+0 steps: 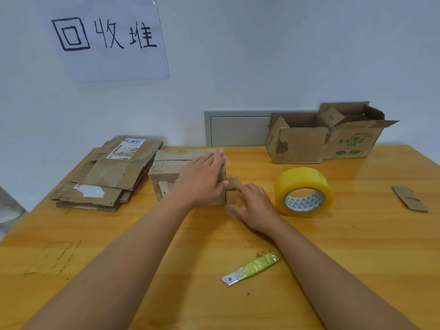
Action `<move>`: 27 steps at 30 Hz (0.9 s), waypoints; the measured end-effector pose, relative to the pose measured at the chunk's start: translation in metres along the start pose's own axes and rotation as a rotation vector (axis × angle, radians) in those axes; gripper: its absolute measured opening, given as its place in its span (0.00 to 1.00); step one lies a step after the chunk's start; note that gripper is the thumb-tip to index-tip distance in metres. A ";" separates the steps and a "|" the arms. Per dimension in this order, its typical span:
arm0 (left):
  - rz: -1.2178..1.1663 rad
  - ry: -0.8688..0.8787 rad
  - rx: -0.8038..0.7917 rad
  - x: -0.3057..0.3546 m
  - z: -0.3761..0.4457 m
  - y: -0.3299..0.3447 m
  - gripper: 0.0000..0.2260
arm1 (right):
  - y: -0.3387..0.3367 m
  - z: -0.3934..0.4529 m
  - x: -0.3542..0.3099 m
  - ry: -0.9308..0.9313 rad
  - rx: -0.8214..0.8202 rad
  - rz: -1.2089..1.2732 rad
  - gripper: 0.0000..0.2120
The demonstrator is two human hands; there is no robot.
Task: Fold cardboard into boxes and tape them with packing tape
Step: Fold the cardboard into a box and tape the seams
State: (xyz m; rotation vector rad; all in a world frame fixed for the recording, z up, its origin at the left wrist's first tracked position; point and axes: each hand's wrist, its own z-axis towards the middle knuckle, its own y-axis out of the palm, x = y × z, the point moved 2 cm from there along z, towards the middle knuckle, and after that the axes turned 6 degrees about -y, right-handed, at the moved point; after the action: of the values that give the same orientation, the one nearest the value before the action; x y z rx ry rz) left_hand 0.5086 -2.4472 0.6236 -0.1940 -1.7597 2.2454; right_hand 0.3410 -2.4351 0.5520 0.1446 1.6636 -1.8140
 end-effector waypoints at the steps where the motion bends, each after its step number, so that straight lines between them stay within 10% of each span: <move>1: -0.001 0.005 0.009 0.000 -0.001 -0.001 0.27 | -0.003 0.000 -0.004 -0.003 0.057 0.072 0.28; 8: -0.009 -0.073 0.000 -0.007 -0.013 -0.007 0.32 | -0.021 0.024 -0.042 0.011 0.202 0.468 0.28; 23: -0.050 0.005 0.004 -0.019 -0.019 -0.008 0.28 | -0.017 0.030 -0.073 0.175 0.031 0.449 0.34; 27: -0.349 -0.084 -0.012 -0.023 -0.024 -0.020 0.27 | -0.014 0.031 -0.075 0.205 0.059 0.617 0.31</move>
State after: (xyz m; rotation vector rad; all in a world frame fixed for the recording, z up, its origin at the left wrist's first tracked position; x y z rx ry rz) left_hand 0.5400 -2.4276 0.6352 0.1938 -1.6953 2.0165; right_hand 0.4023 -2.4350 0.6075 0.8002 1.4770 -1.4033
